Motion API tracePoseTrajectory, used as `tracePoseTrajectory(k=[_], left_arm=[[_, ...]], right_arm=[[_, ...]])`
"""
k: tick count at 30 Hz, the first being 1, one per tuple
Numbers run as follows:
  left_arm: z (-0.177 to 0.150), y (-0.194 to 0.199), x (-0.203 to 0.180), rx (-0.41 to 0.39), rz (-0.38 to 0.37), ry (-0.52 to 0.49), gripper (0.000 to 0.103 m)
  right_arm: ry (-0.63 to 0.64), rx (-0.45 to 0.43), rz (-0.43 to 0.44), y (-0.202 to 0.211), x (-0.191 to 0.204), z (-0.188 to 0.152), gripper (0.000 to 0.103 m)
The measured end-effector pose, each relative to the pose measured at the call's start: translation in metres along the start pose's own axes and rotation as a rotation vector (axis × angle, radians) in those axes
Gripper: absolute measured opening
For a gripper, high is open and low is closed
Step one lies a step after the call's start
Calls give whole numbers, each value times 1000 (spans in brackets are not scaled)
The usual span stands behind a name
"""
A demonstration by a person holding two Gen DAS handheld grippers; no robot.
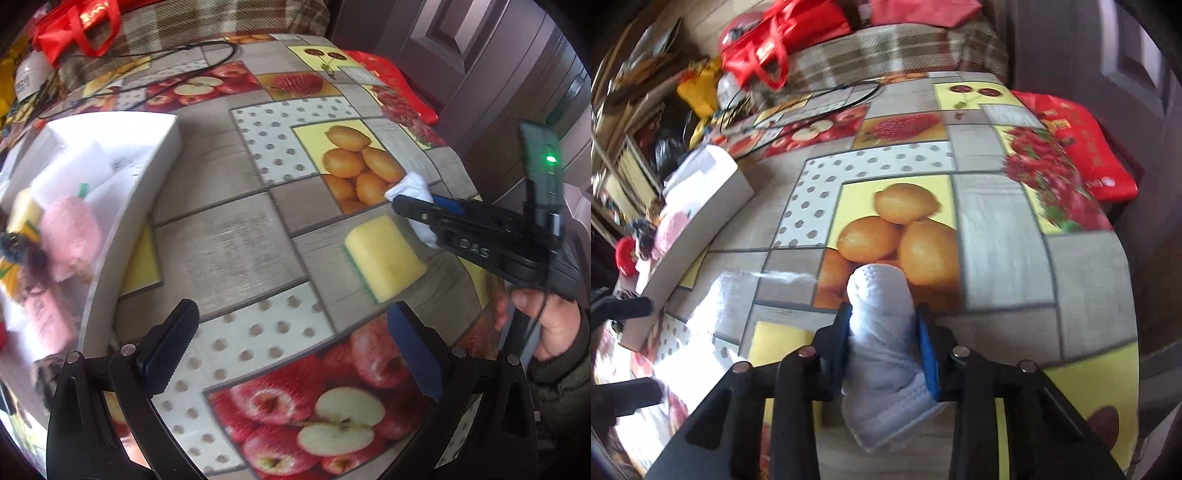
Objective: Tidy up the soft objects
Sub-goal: 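Grasp the yellow scrub sponge with the left gripper while the right grasps the white sock, then lift the scrub sponge and white sock with both grippers and carry them over the tray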
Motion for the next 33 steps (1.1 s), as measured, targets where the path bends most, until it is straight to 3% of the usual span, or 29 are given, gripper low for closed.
tracePoseTrajectory(k=[6,12,14,15,16,18,23,33], left_arm=[[12,-35,-44,41,-44,27,102],[21,-66,-66,28,66,6,101],[25,-63,-70,-30,98,-32,76],[25,-61,-73,-41,92,-51,54],[24,-59,-74,-45,74,-67,42],[20,-54,-74,-33,23,-67,39],[13,-14,-68,-111,-15,-82,38],[30,146,-25,-405,10,-54,39]], right_arm=[[-226,-68,8,45,-43,-27,31],[-298,-122,-7,86,-49,-47,31],[-302,-140,-10,98,-49,-50,31],[-303,-152,-12,106,-48,-52,31],[-305,-159,-13,110,-47,-51,31],[-308,-179,-14,119,-45,-50,31],[-289,-248,-35,139,-29,-36,31],[-274,-440,-1,184,20,3,31]])
Point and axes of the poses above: each gripper's, at about its wrist camera, not at the fingertips, and y roughly against the way its jaws point, x to its left, z to its top, the point moved 6 cm from there along -y, roughly the way its jaws point, and after that the axes turned 8 degrees about y, right-handed, at the moved point
